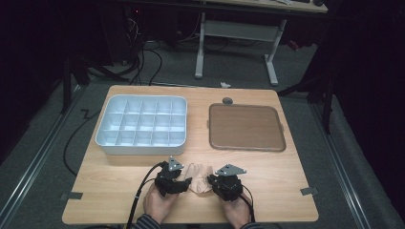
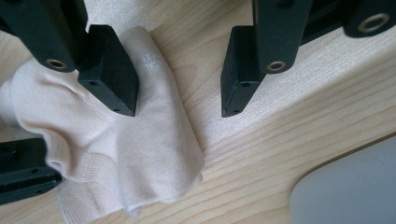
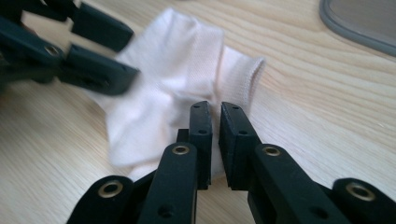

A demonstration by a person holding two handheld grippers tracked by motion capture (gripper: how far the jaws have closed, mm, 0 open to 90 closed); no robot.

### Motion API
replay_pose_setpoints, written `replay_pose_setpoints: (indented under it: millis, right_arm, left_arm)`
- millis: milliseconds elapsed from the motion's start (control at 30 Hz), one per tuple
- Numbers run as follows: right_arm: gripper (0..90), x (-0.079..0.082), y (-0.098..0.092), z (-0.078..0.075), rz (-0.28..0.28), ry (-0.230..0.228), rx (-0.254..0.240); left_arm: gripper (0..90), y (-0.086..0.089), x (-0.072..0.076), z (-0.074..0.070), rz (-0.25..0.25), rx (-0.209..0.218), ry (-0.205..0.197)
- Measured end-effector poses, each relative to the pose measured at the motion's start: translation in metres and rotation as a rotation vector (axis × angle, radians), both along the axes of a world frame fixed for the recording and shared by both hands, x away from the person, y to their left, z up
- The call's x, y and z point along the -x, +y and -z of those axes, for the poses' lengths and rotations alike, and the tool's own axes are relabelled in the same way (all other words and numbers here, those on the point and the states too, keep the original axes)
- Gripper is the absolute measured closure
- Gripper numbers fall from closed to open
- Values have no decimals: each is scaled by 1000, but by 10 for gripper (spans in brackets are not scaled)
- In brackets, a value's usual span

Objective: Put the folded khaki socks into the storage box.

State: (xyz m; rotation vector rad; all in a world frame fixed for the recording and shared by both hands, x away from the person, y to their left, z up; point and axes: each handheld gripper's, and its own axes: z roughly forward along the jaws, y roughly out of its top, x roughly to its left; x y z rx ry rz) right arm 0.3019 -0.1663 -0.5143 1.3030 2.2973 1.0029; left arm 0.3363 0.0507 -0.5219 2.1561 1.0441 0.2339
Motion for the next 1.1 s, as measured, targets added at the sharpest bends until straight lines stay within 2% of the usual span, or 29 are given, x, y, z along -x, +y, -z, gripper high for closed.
replay_pose_setpoints:
  millis: [133, 233, 333, 467, 533, 600, 700, 800, 833, 867, 967, 1000, 1100]
  right_arm:
    - [827, -1, -6, 7, 15, 17, 5]
    - [825, -2, -6, 9, 21, 6, 3]
    - [822, -5, -4, 9, 18, -1, 12]
    - [808, -12, 0, 9, -31, -25, 61]
    - [799, -14, -1, 8, -39, -25, 67]
    - [788, -15, -1, 8, -39, -21, 65]
    - [773, -15, -4, 6, -29, -20, 31]
    - [775, -8, -7, -4, -7, -44, -36]
    - [779, -6, -7, -8, -13, -59, -38]
    - [779, -6, -7, -8, -13, -59, -38]
    - [801, 1, 0, -21, -38, -97, -53]
    - [807, 2, 2, -23, -48, -105, -51]
    - [823, 3, 13, -25, -78, -95, -51]
  left_arm:
    - [480, 0, 0, -1, 4, -1, 9]
    - [489, 1, 1, -2, 17, -2, 29]
    - [494, 2, 1, -3, 24, -2, 33]
    - [483, 7, 2, -3, 24, 40, 63]
    - [467, 10, 1, -5, 20, 76, 64]
    - [461, 11, -1, -7, 14, 87, 64]
    - [449, 14, -7, -15, 11, 125, 64]
    - [451, 16, -15, -19, 12, 141, 76]
    - [456, 17, -21, -20, 6, 158, 84]
    - [460, 17, -21, -20, 6, 158, 84]
    - [470, 16, -28, -20, 1, 178, 104]
    - [475, 16, -30, -19, -3, 201, 114]
    - [490, 14, -36, -14, -10, 213, 149]
